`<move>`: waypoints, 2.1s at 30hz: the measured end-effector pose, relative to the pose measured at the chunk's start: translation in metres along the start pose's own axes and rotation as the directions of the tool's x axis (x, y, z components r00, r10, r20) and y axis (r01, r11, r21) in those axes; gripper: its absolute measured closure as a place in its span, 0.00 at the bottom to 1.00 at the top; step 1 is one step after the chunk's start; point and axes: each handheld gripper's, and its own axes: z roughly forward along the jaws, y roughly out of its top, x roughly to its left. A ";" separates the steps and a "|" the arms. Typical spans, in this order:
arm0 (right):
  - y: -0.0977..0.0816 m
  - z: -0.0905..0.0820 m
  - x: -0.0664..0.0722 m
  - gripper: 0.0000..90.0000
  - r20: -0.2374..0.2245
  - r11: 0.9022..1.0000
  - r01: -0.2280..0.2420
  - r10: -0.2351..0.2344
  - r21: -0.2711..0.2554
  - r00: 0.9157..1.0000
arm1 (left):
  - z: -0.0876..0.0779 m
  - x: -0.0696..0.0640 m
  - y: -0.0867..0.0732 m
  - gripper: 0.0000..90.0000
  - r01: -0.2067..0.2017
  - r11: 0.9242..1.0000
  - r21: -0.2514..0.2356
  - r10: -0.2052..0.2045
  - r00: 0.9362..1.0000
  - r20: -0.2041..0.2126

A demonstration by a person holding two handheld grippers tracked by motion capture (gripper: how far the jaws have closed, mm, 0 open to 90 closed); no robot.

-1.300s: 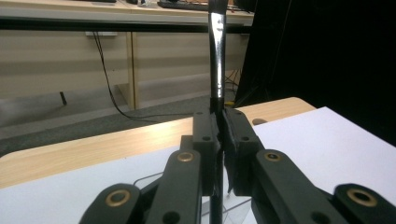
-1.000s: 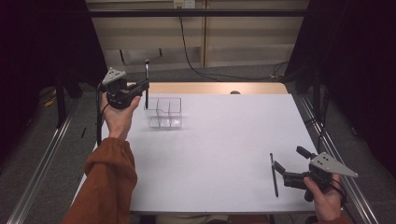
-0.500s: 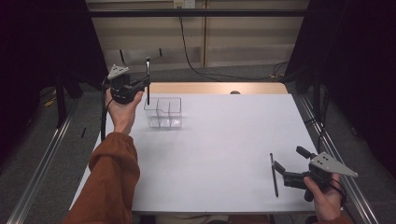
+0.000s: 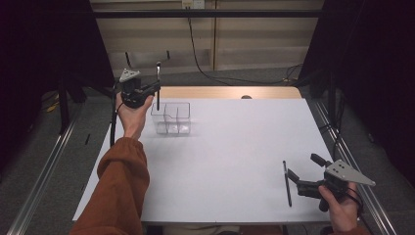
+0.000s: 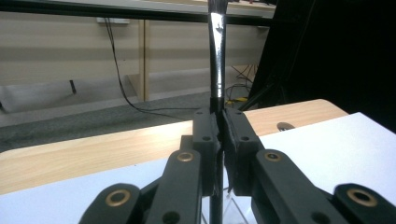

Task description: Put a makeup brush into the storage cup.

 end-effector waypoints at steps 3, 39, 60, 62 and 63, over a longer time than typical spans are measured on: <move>0.000 0.000 0.000 0.00 0.001 1.000 0.011 -0.011 0.004 1.000 | 0.004 0.002 -0.004 0.94 -0.015 1.000 0.016 0.015 1.000 -0.012; -0.001 -0.001 0.000 0.00 0.007 1.000 0.006 -0.006 0.006 1.000 | 0.016 0.007 -0.038 0.94 0.009 0.998 0.070 -0.008 1.000 -0.015; 0.000 0.000 0.000 0.00 0.002 1.000 0.007 -0.007 0.005 1.000 | 0.019 0.002 -0.044 0.93 0.016 0.996 0.088 -0.015 1.000 -0.008; 0.000 0.000 0.000 0.00 0.002 1.000 0.007 -0.007 0.006 1.000 | 0.020 0.003 -0.045 0.93 0.016 0.996 0.088 -0.016 1.000 -0.007; 0.000 0.000 0.000 0.00 0.003 1.000 0.007 -0.007 0.006 1.000 | 0.019 0.003 -0.045 0.93 0.017 0.996 0.093 -0.017 1.000 -0.004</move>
